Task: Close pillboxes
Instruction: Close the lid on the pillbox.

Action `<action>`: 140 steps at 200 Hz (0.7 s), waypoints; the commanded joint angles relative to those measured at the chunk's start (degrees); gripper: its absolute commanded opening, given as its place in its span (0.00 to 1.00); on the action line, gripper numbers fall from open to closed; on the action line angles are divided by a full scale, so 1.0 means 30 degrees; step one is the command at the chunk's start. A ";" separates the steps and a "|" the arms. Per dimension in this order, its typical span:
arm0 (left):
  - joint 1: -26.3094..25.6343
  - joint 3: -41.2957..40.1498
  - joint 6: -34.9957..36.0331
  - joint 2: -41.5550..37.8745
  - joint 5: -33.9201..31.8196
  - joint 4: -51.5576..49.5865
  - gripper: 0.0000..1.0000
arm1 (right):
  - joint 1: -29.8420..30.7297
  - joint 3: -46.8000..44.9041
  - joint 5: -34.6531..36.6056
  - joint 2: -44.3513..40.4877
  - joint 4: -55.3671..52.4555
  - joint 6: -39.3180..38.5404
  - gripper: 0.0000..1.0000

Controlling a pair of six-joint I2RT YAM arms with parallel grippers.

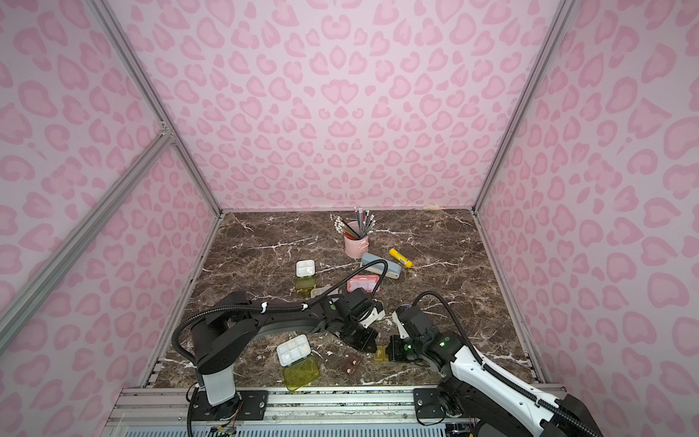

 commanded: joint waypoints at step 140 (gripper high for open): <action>0.1283 -0.0409 0.0920 -0.6966 -0.3034 -0.4124 0.28 | 0.0287 0.2143 0.0661 -0.2573 -0.0880 0.1344 0.00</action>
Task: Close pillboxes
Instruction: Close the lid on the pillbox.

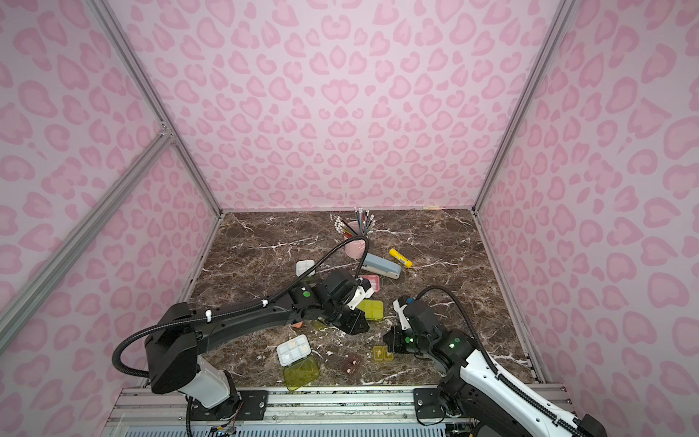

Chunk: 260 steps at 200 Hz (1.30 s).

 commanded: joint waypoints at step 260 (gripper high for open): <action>0.1857 -1.0149 -0.5955 -0.4501 0.0885 0.6598 0.66 | 0.7537 0.0594 -0.0214 0.1440 0.0989 0.3573 0.63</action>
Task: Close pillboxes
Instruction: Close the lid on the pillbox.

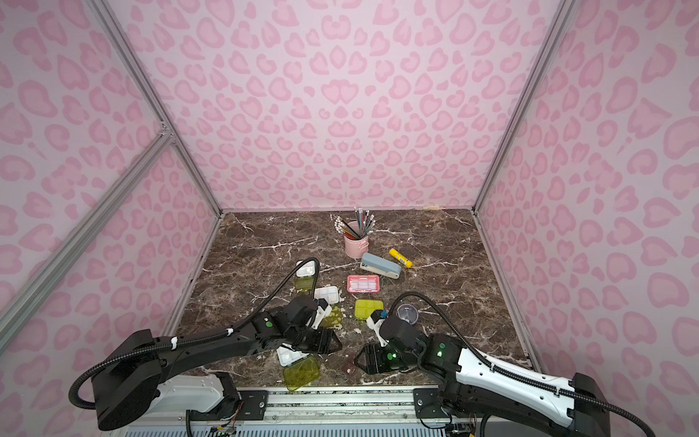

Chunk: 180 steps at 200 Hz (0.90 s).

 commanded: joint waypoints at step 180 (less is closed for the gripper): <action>0.0402 0.0105 0.0033 0.2634 0.1794 0.2489 0.51 | 0.0235 0.0559 -0.1103 0.3725 0.2678 -0.0209 0.64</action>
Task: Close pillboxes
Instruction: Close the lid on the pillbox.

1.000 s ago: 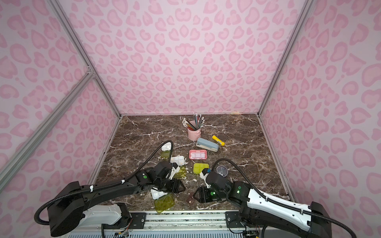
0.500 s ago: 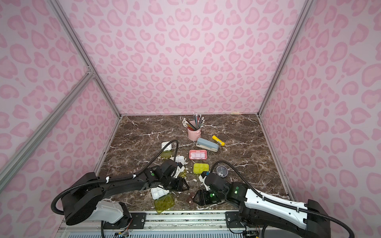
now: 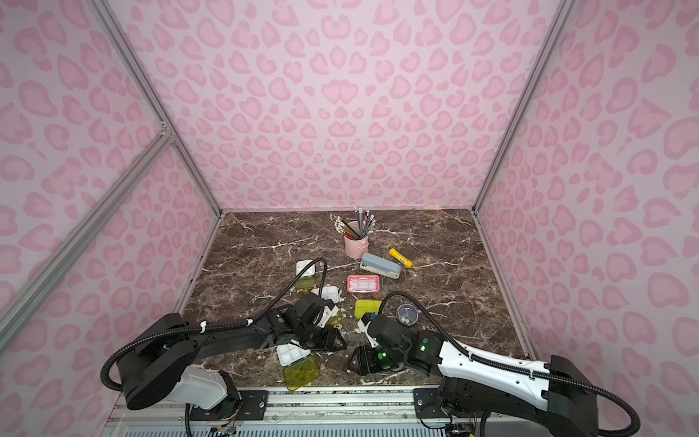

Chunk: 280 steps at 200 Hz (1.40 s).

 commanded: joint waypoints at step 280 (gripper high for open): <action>0.0503 -0.0358 0.0808 -0.1288 -0.0241 -0.1429 0.40 | -0.0985 0.1763 -0.1234 0.4436 0.1424 -0.2925 0.61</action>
